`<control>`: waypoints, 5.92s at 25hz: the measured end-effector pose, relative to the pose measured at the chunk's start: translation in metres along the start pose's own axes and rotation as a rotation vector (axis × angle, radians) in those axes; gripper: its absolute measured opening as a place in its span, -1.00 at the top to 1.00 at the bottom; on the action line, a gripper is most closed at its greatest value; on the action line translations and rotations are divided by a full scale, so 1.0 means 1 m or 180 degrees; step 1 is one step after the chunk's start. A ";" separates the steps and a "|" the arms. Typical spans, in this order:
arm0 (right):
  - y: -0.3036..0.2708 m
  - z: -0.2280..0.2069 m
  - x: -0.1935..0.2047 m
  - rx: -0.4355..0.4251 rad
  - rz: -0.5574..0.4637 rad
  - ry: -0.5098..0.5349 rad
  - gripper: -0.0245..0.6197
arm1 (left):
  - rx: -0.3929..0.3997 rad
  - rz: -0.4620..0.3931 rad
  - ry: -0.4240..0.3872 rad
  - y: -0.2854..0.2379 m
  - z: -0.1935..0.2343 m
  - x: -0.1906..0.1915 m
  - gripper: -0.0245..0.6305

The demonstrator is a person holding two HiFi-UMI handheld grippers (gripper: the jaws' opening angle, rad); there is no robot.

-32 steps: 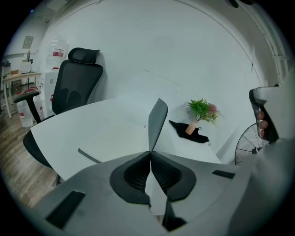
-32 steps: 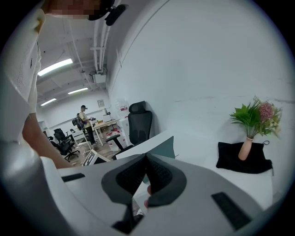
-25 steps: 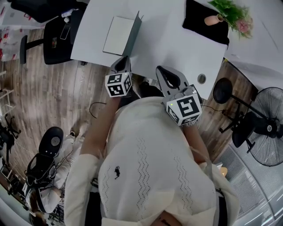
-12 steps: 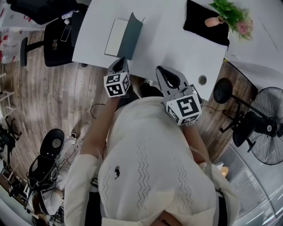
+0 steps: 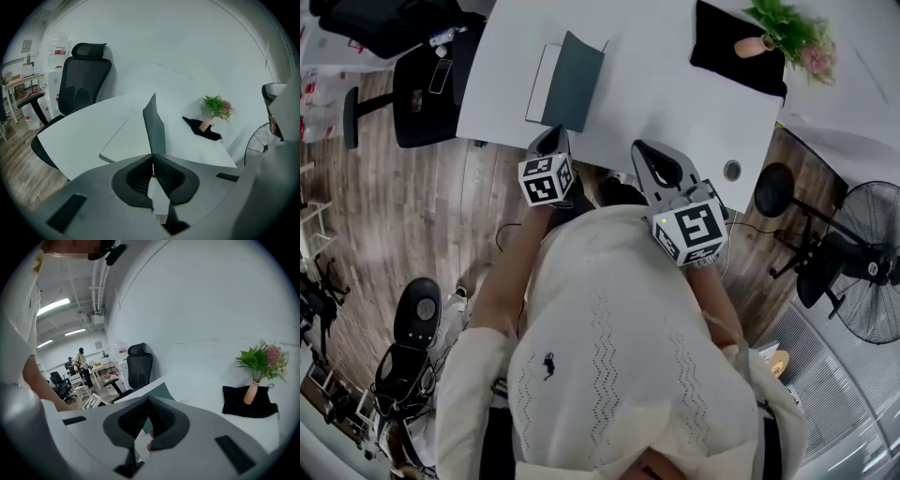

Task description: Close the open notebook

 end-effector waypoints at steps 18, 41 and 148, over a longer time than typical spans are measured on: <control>-0.017 0.007 -0.008 0.0098 0.0039 -0.0070 0.92 | 0.0148 0.0331 0.0276 -0.013 0.023 0.008 0.87; -0.035 0.008 -0.011 0.0180 0.0116 -0.0146 0.92 | 0.0399 0.0675 0.0792 -0.031 0.039 0.019 0.86; 0.171 -0.040 -0.048 0.0187 -0.1232 0.0273 0.92 | 0.0233 -0.2377 -0.1435 0.278 -0.223 -0.099 0.89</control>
Point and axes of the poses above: the fingertips, and each gripper's own axes: y backward along the fingers, z to its left, x out of its underside, the point moved 1 cm from there along y, backward along the fingers, and after that the axes turned 12 degrees about z, right-handed, at the moved point
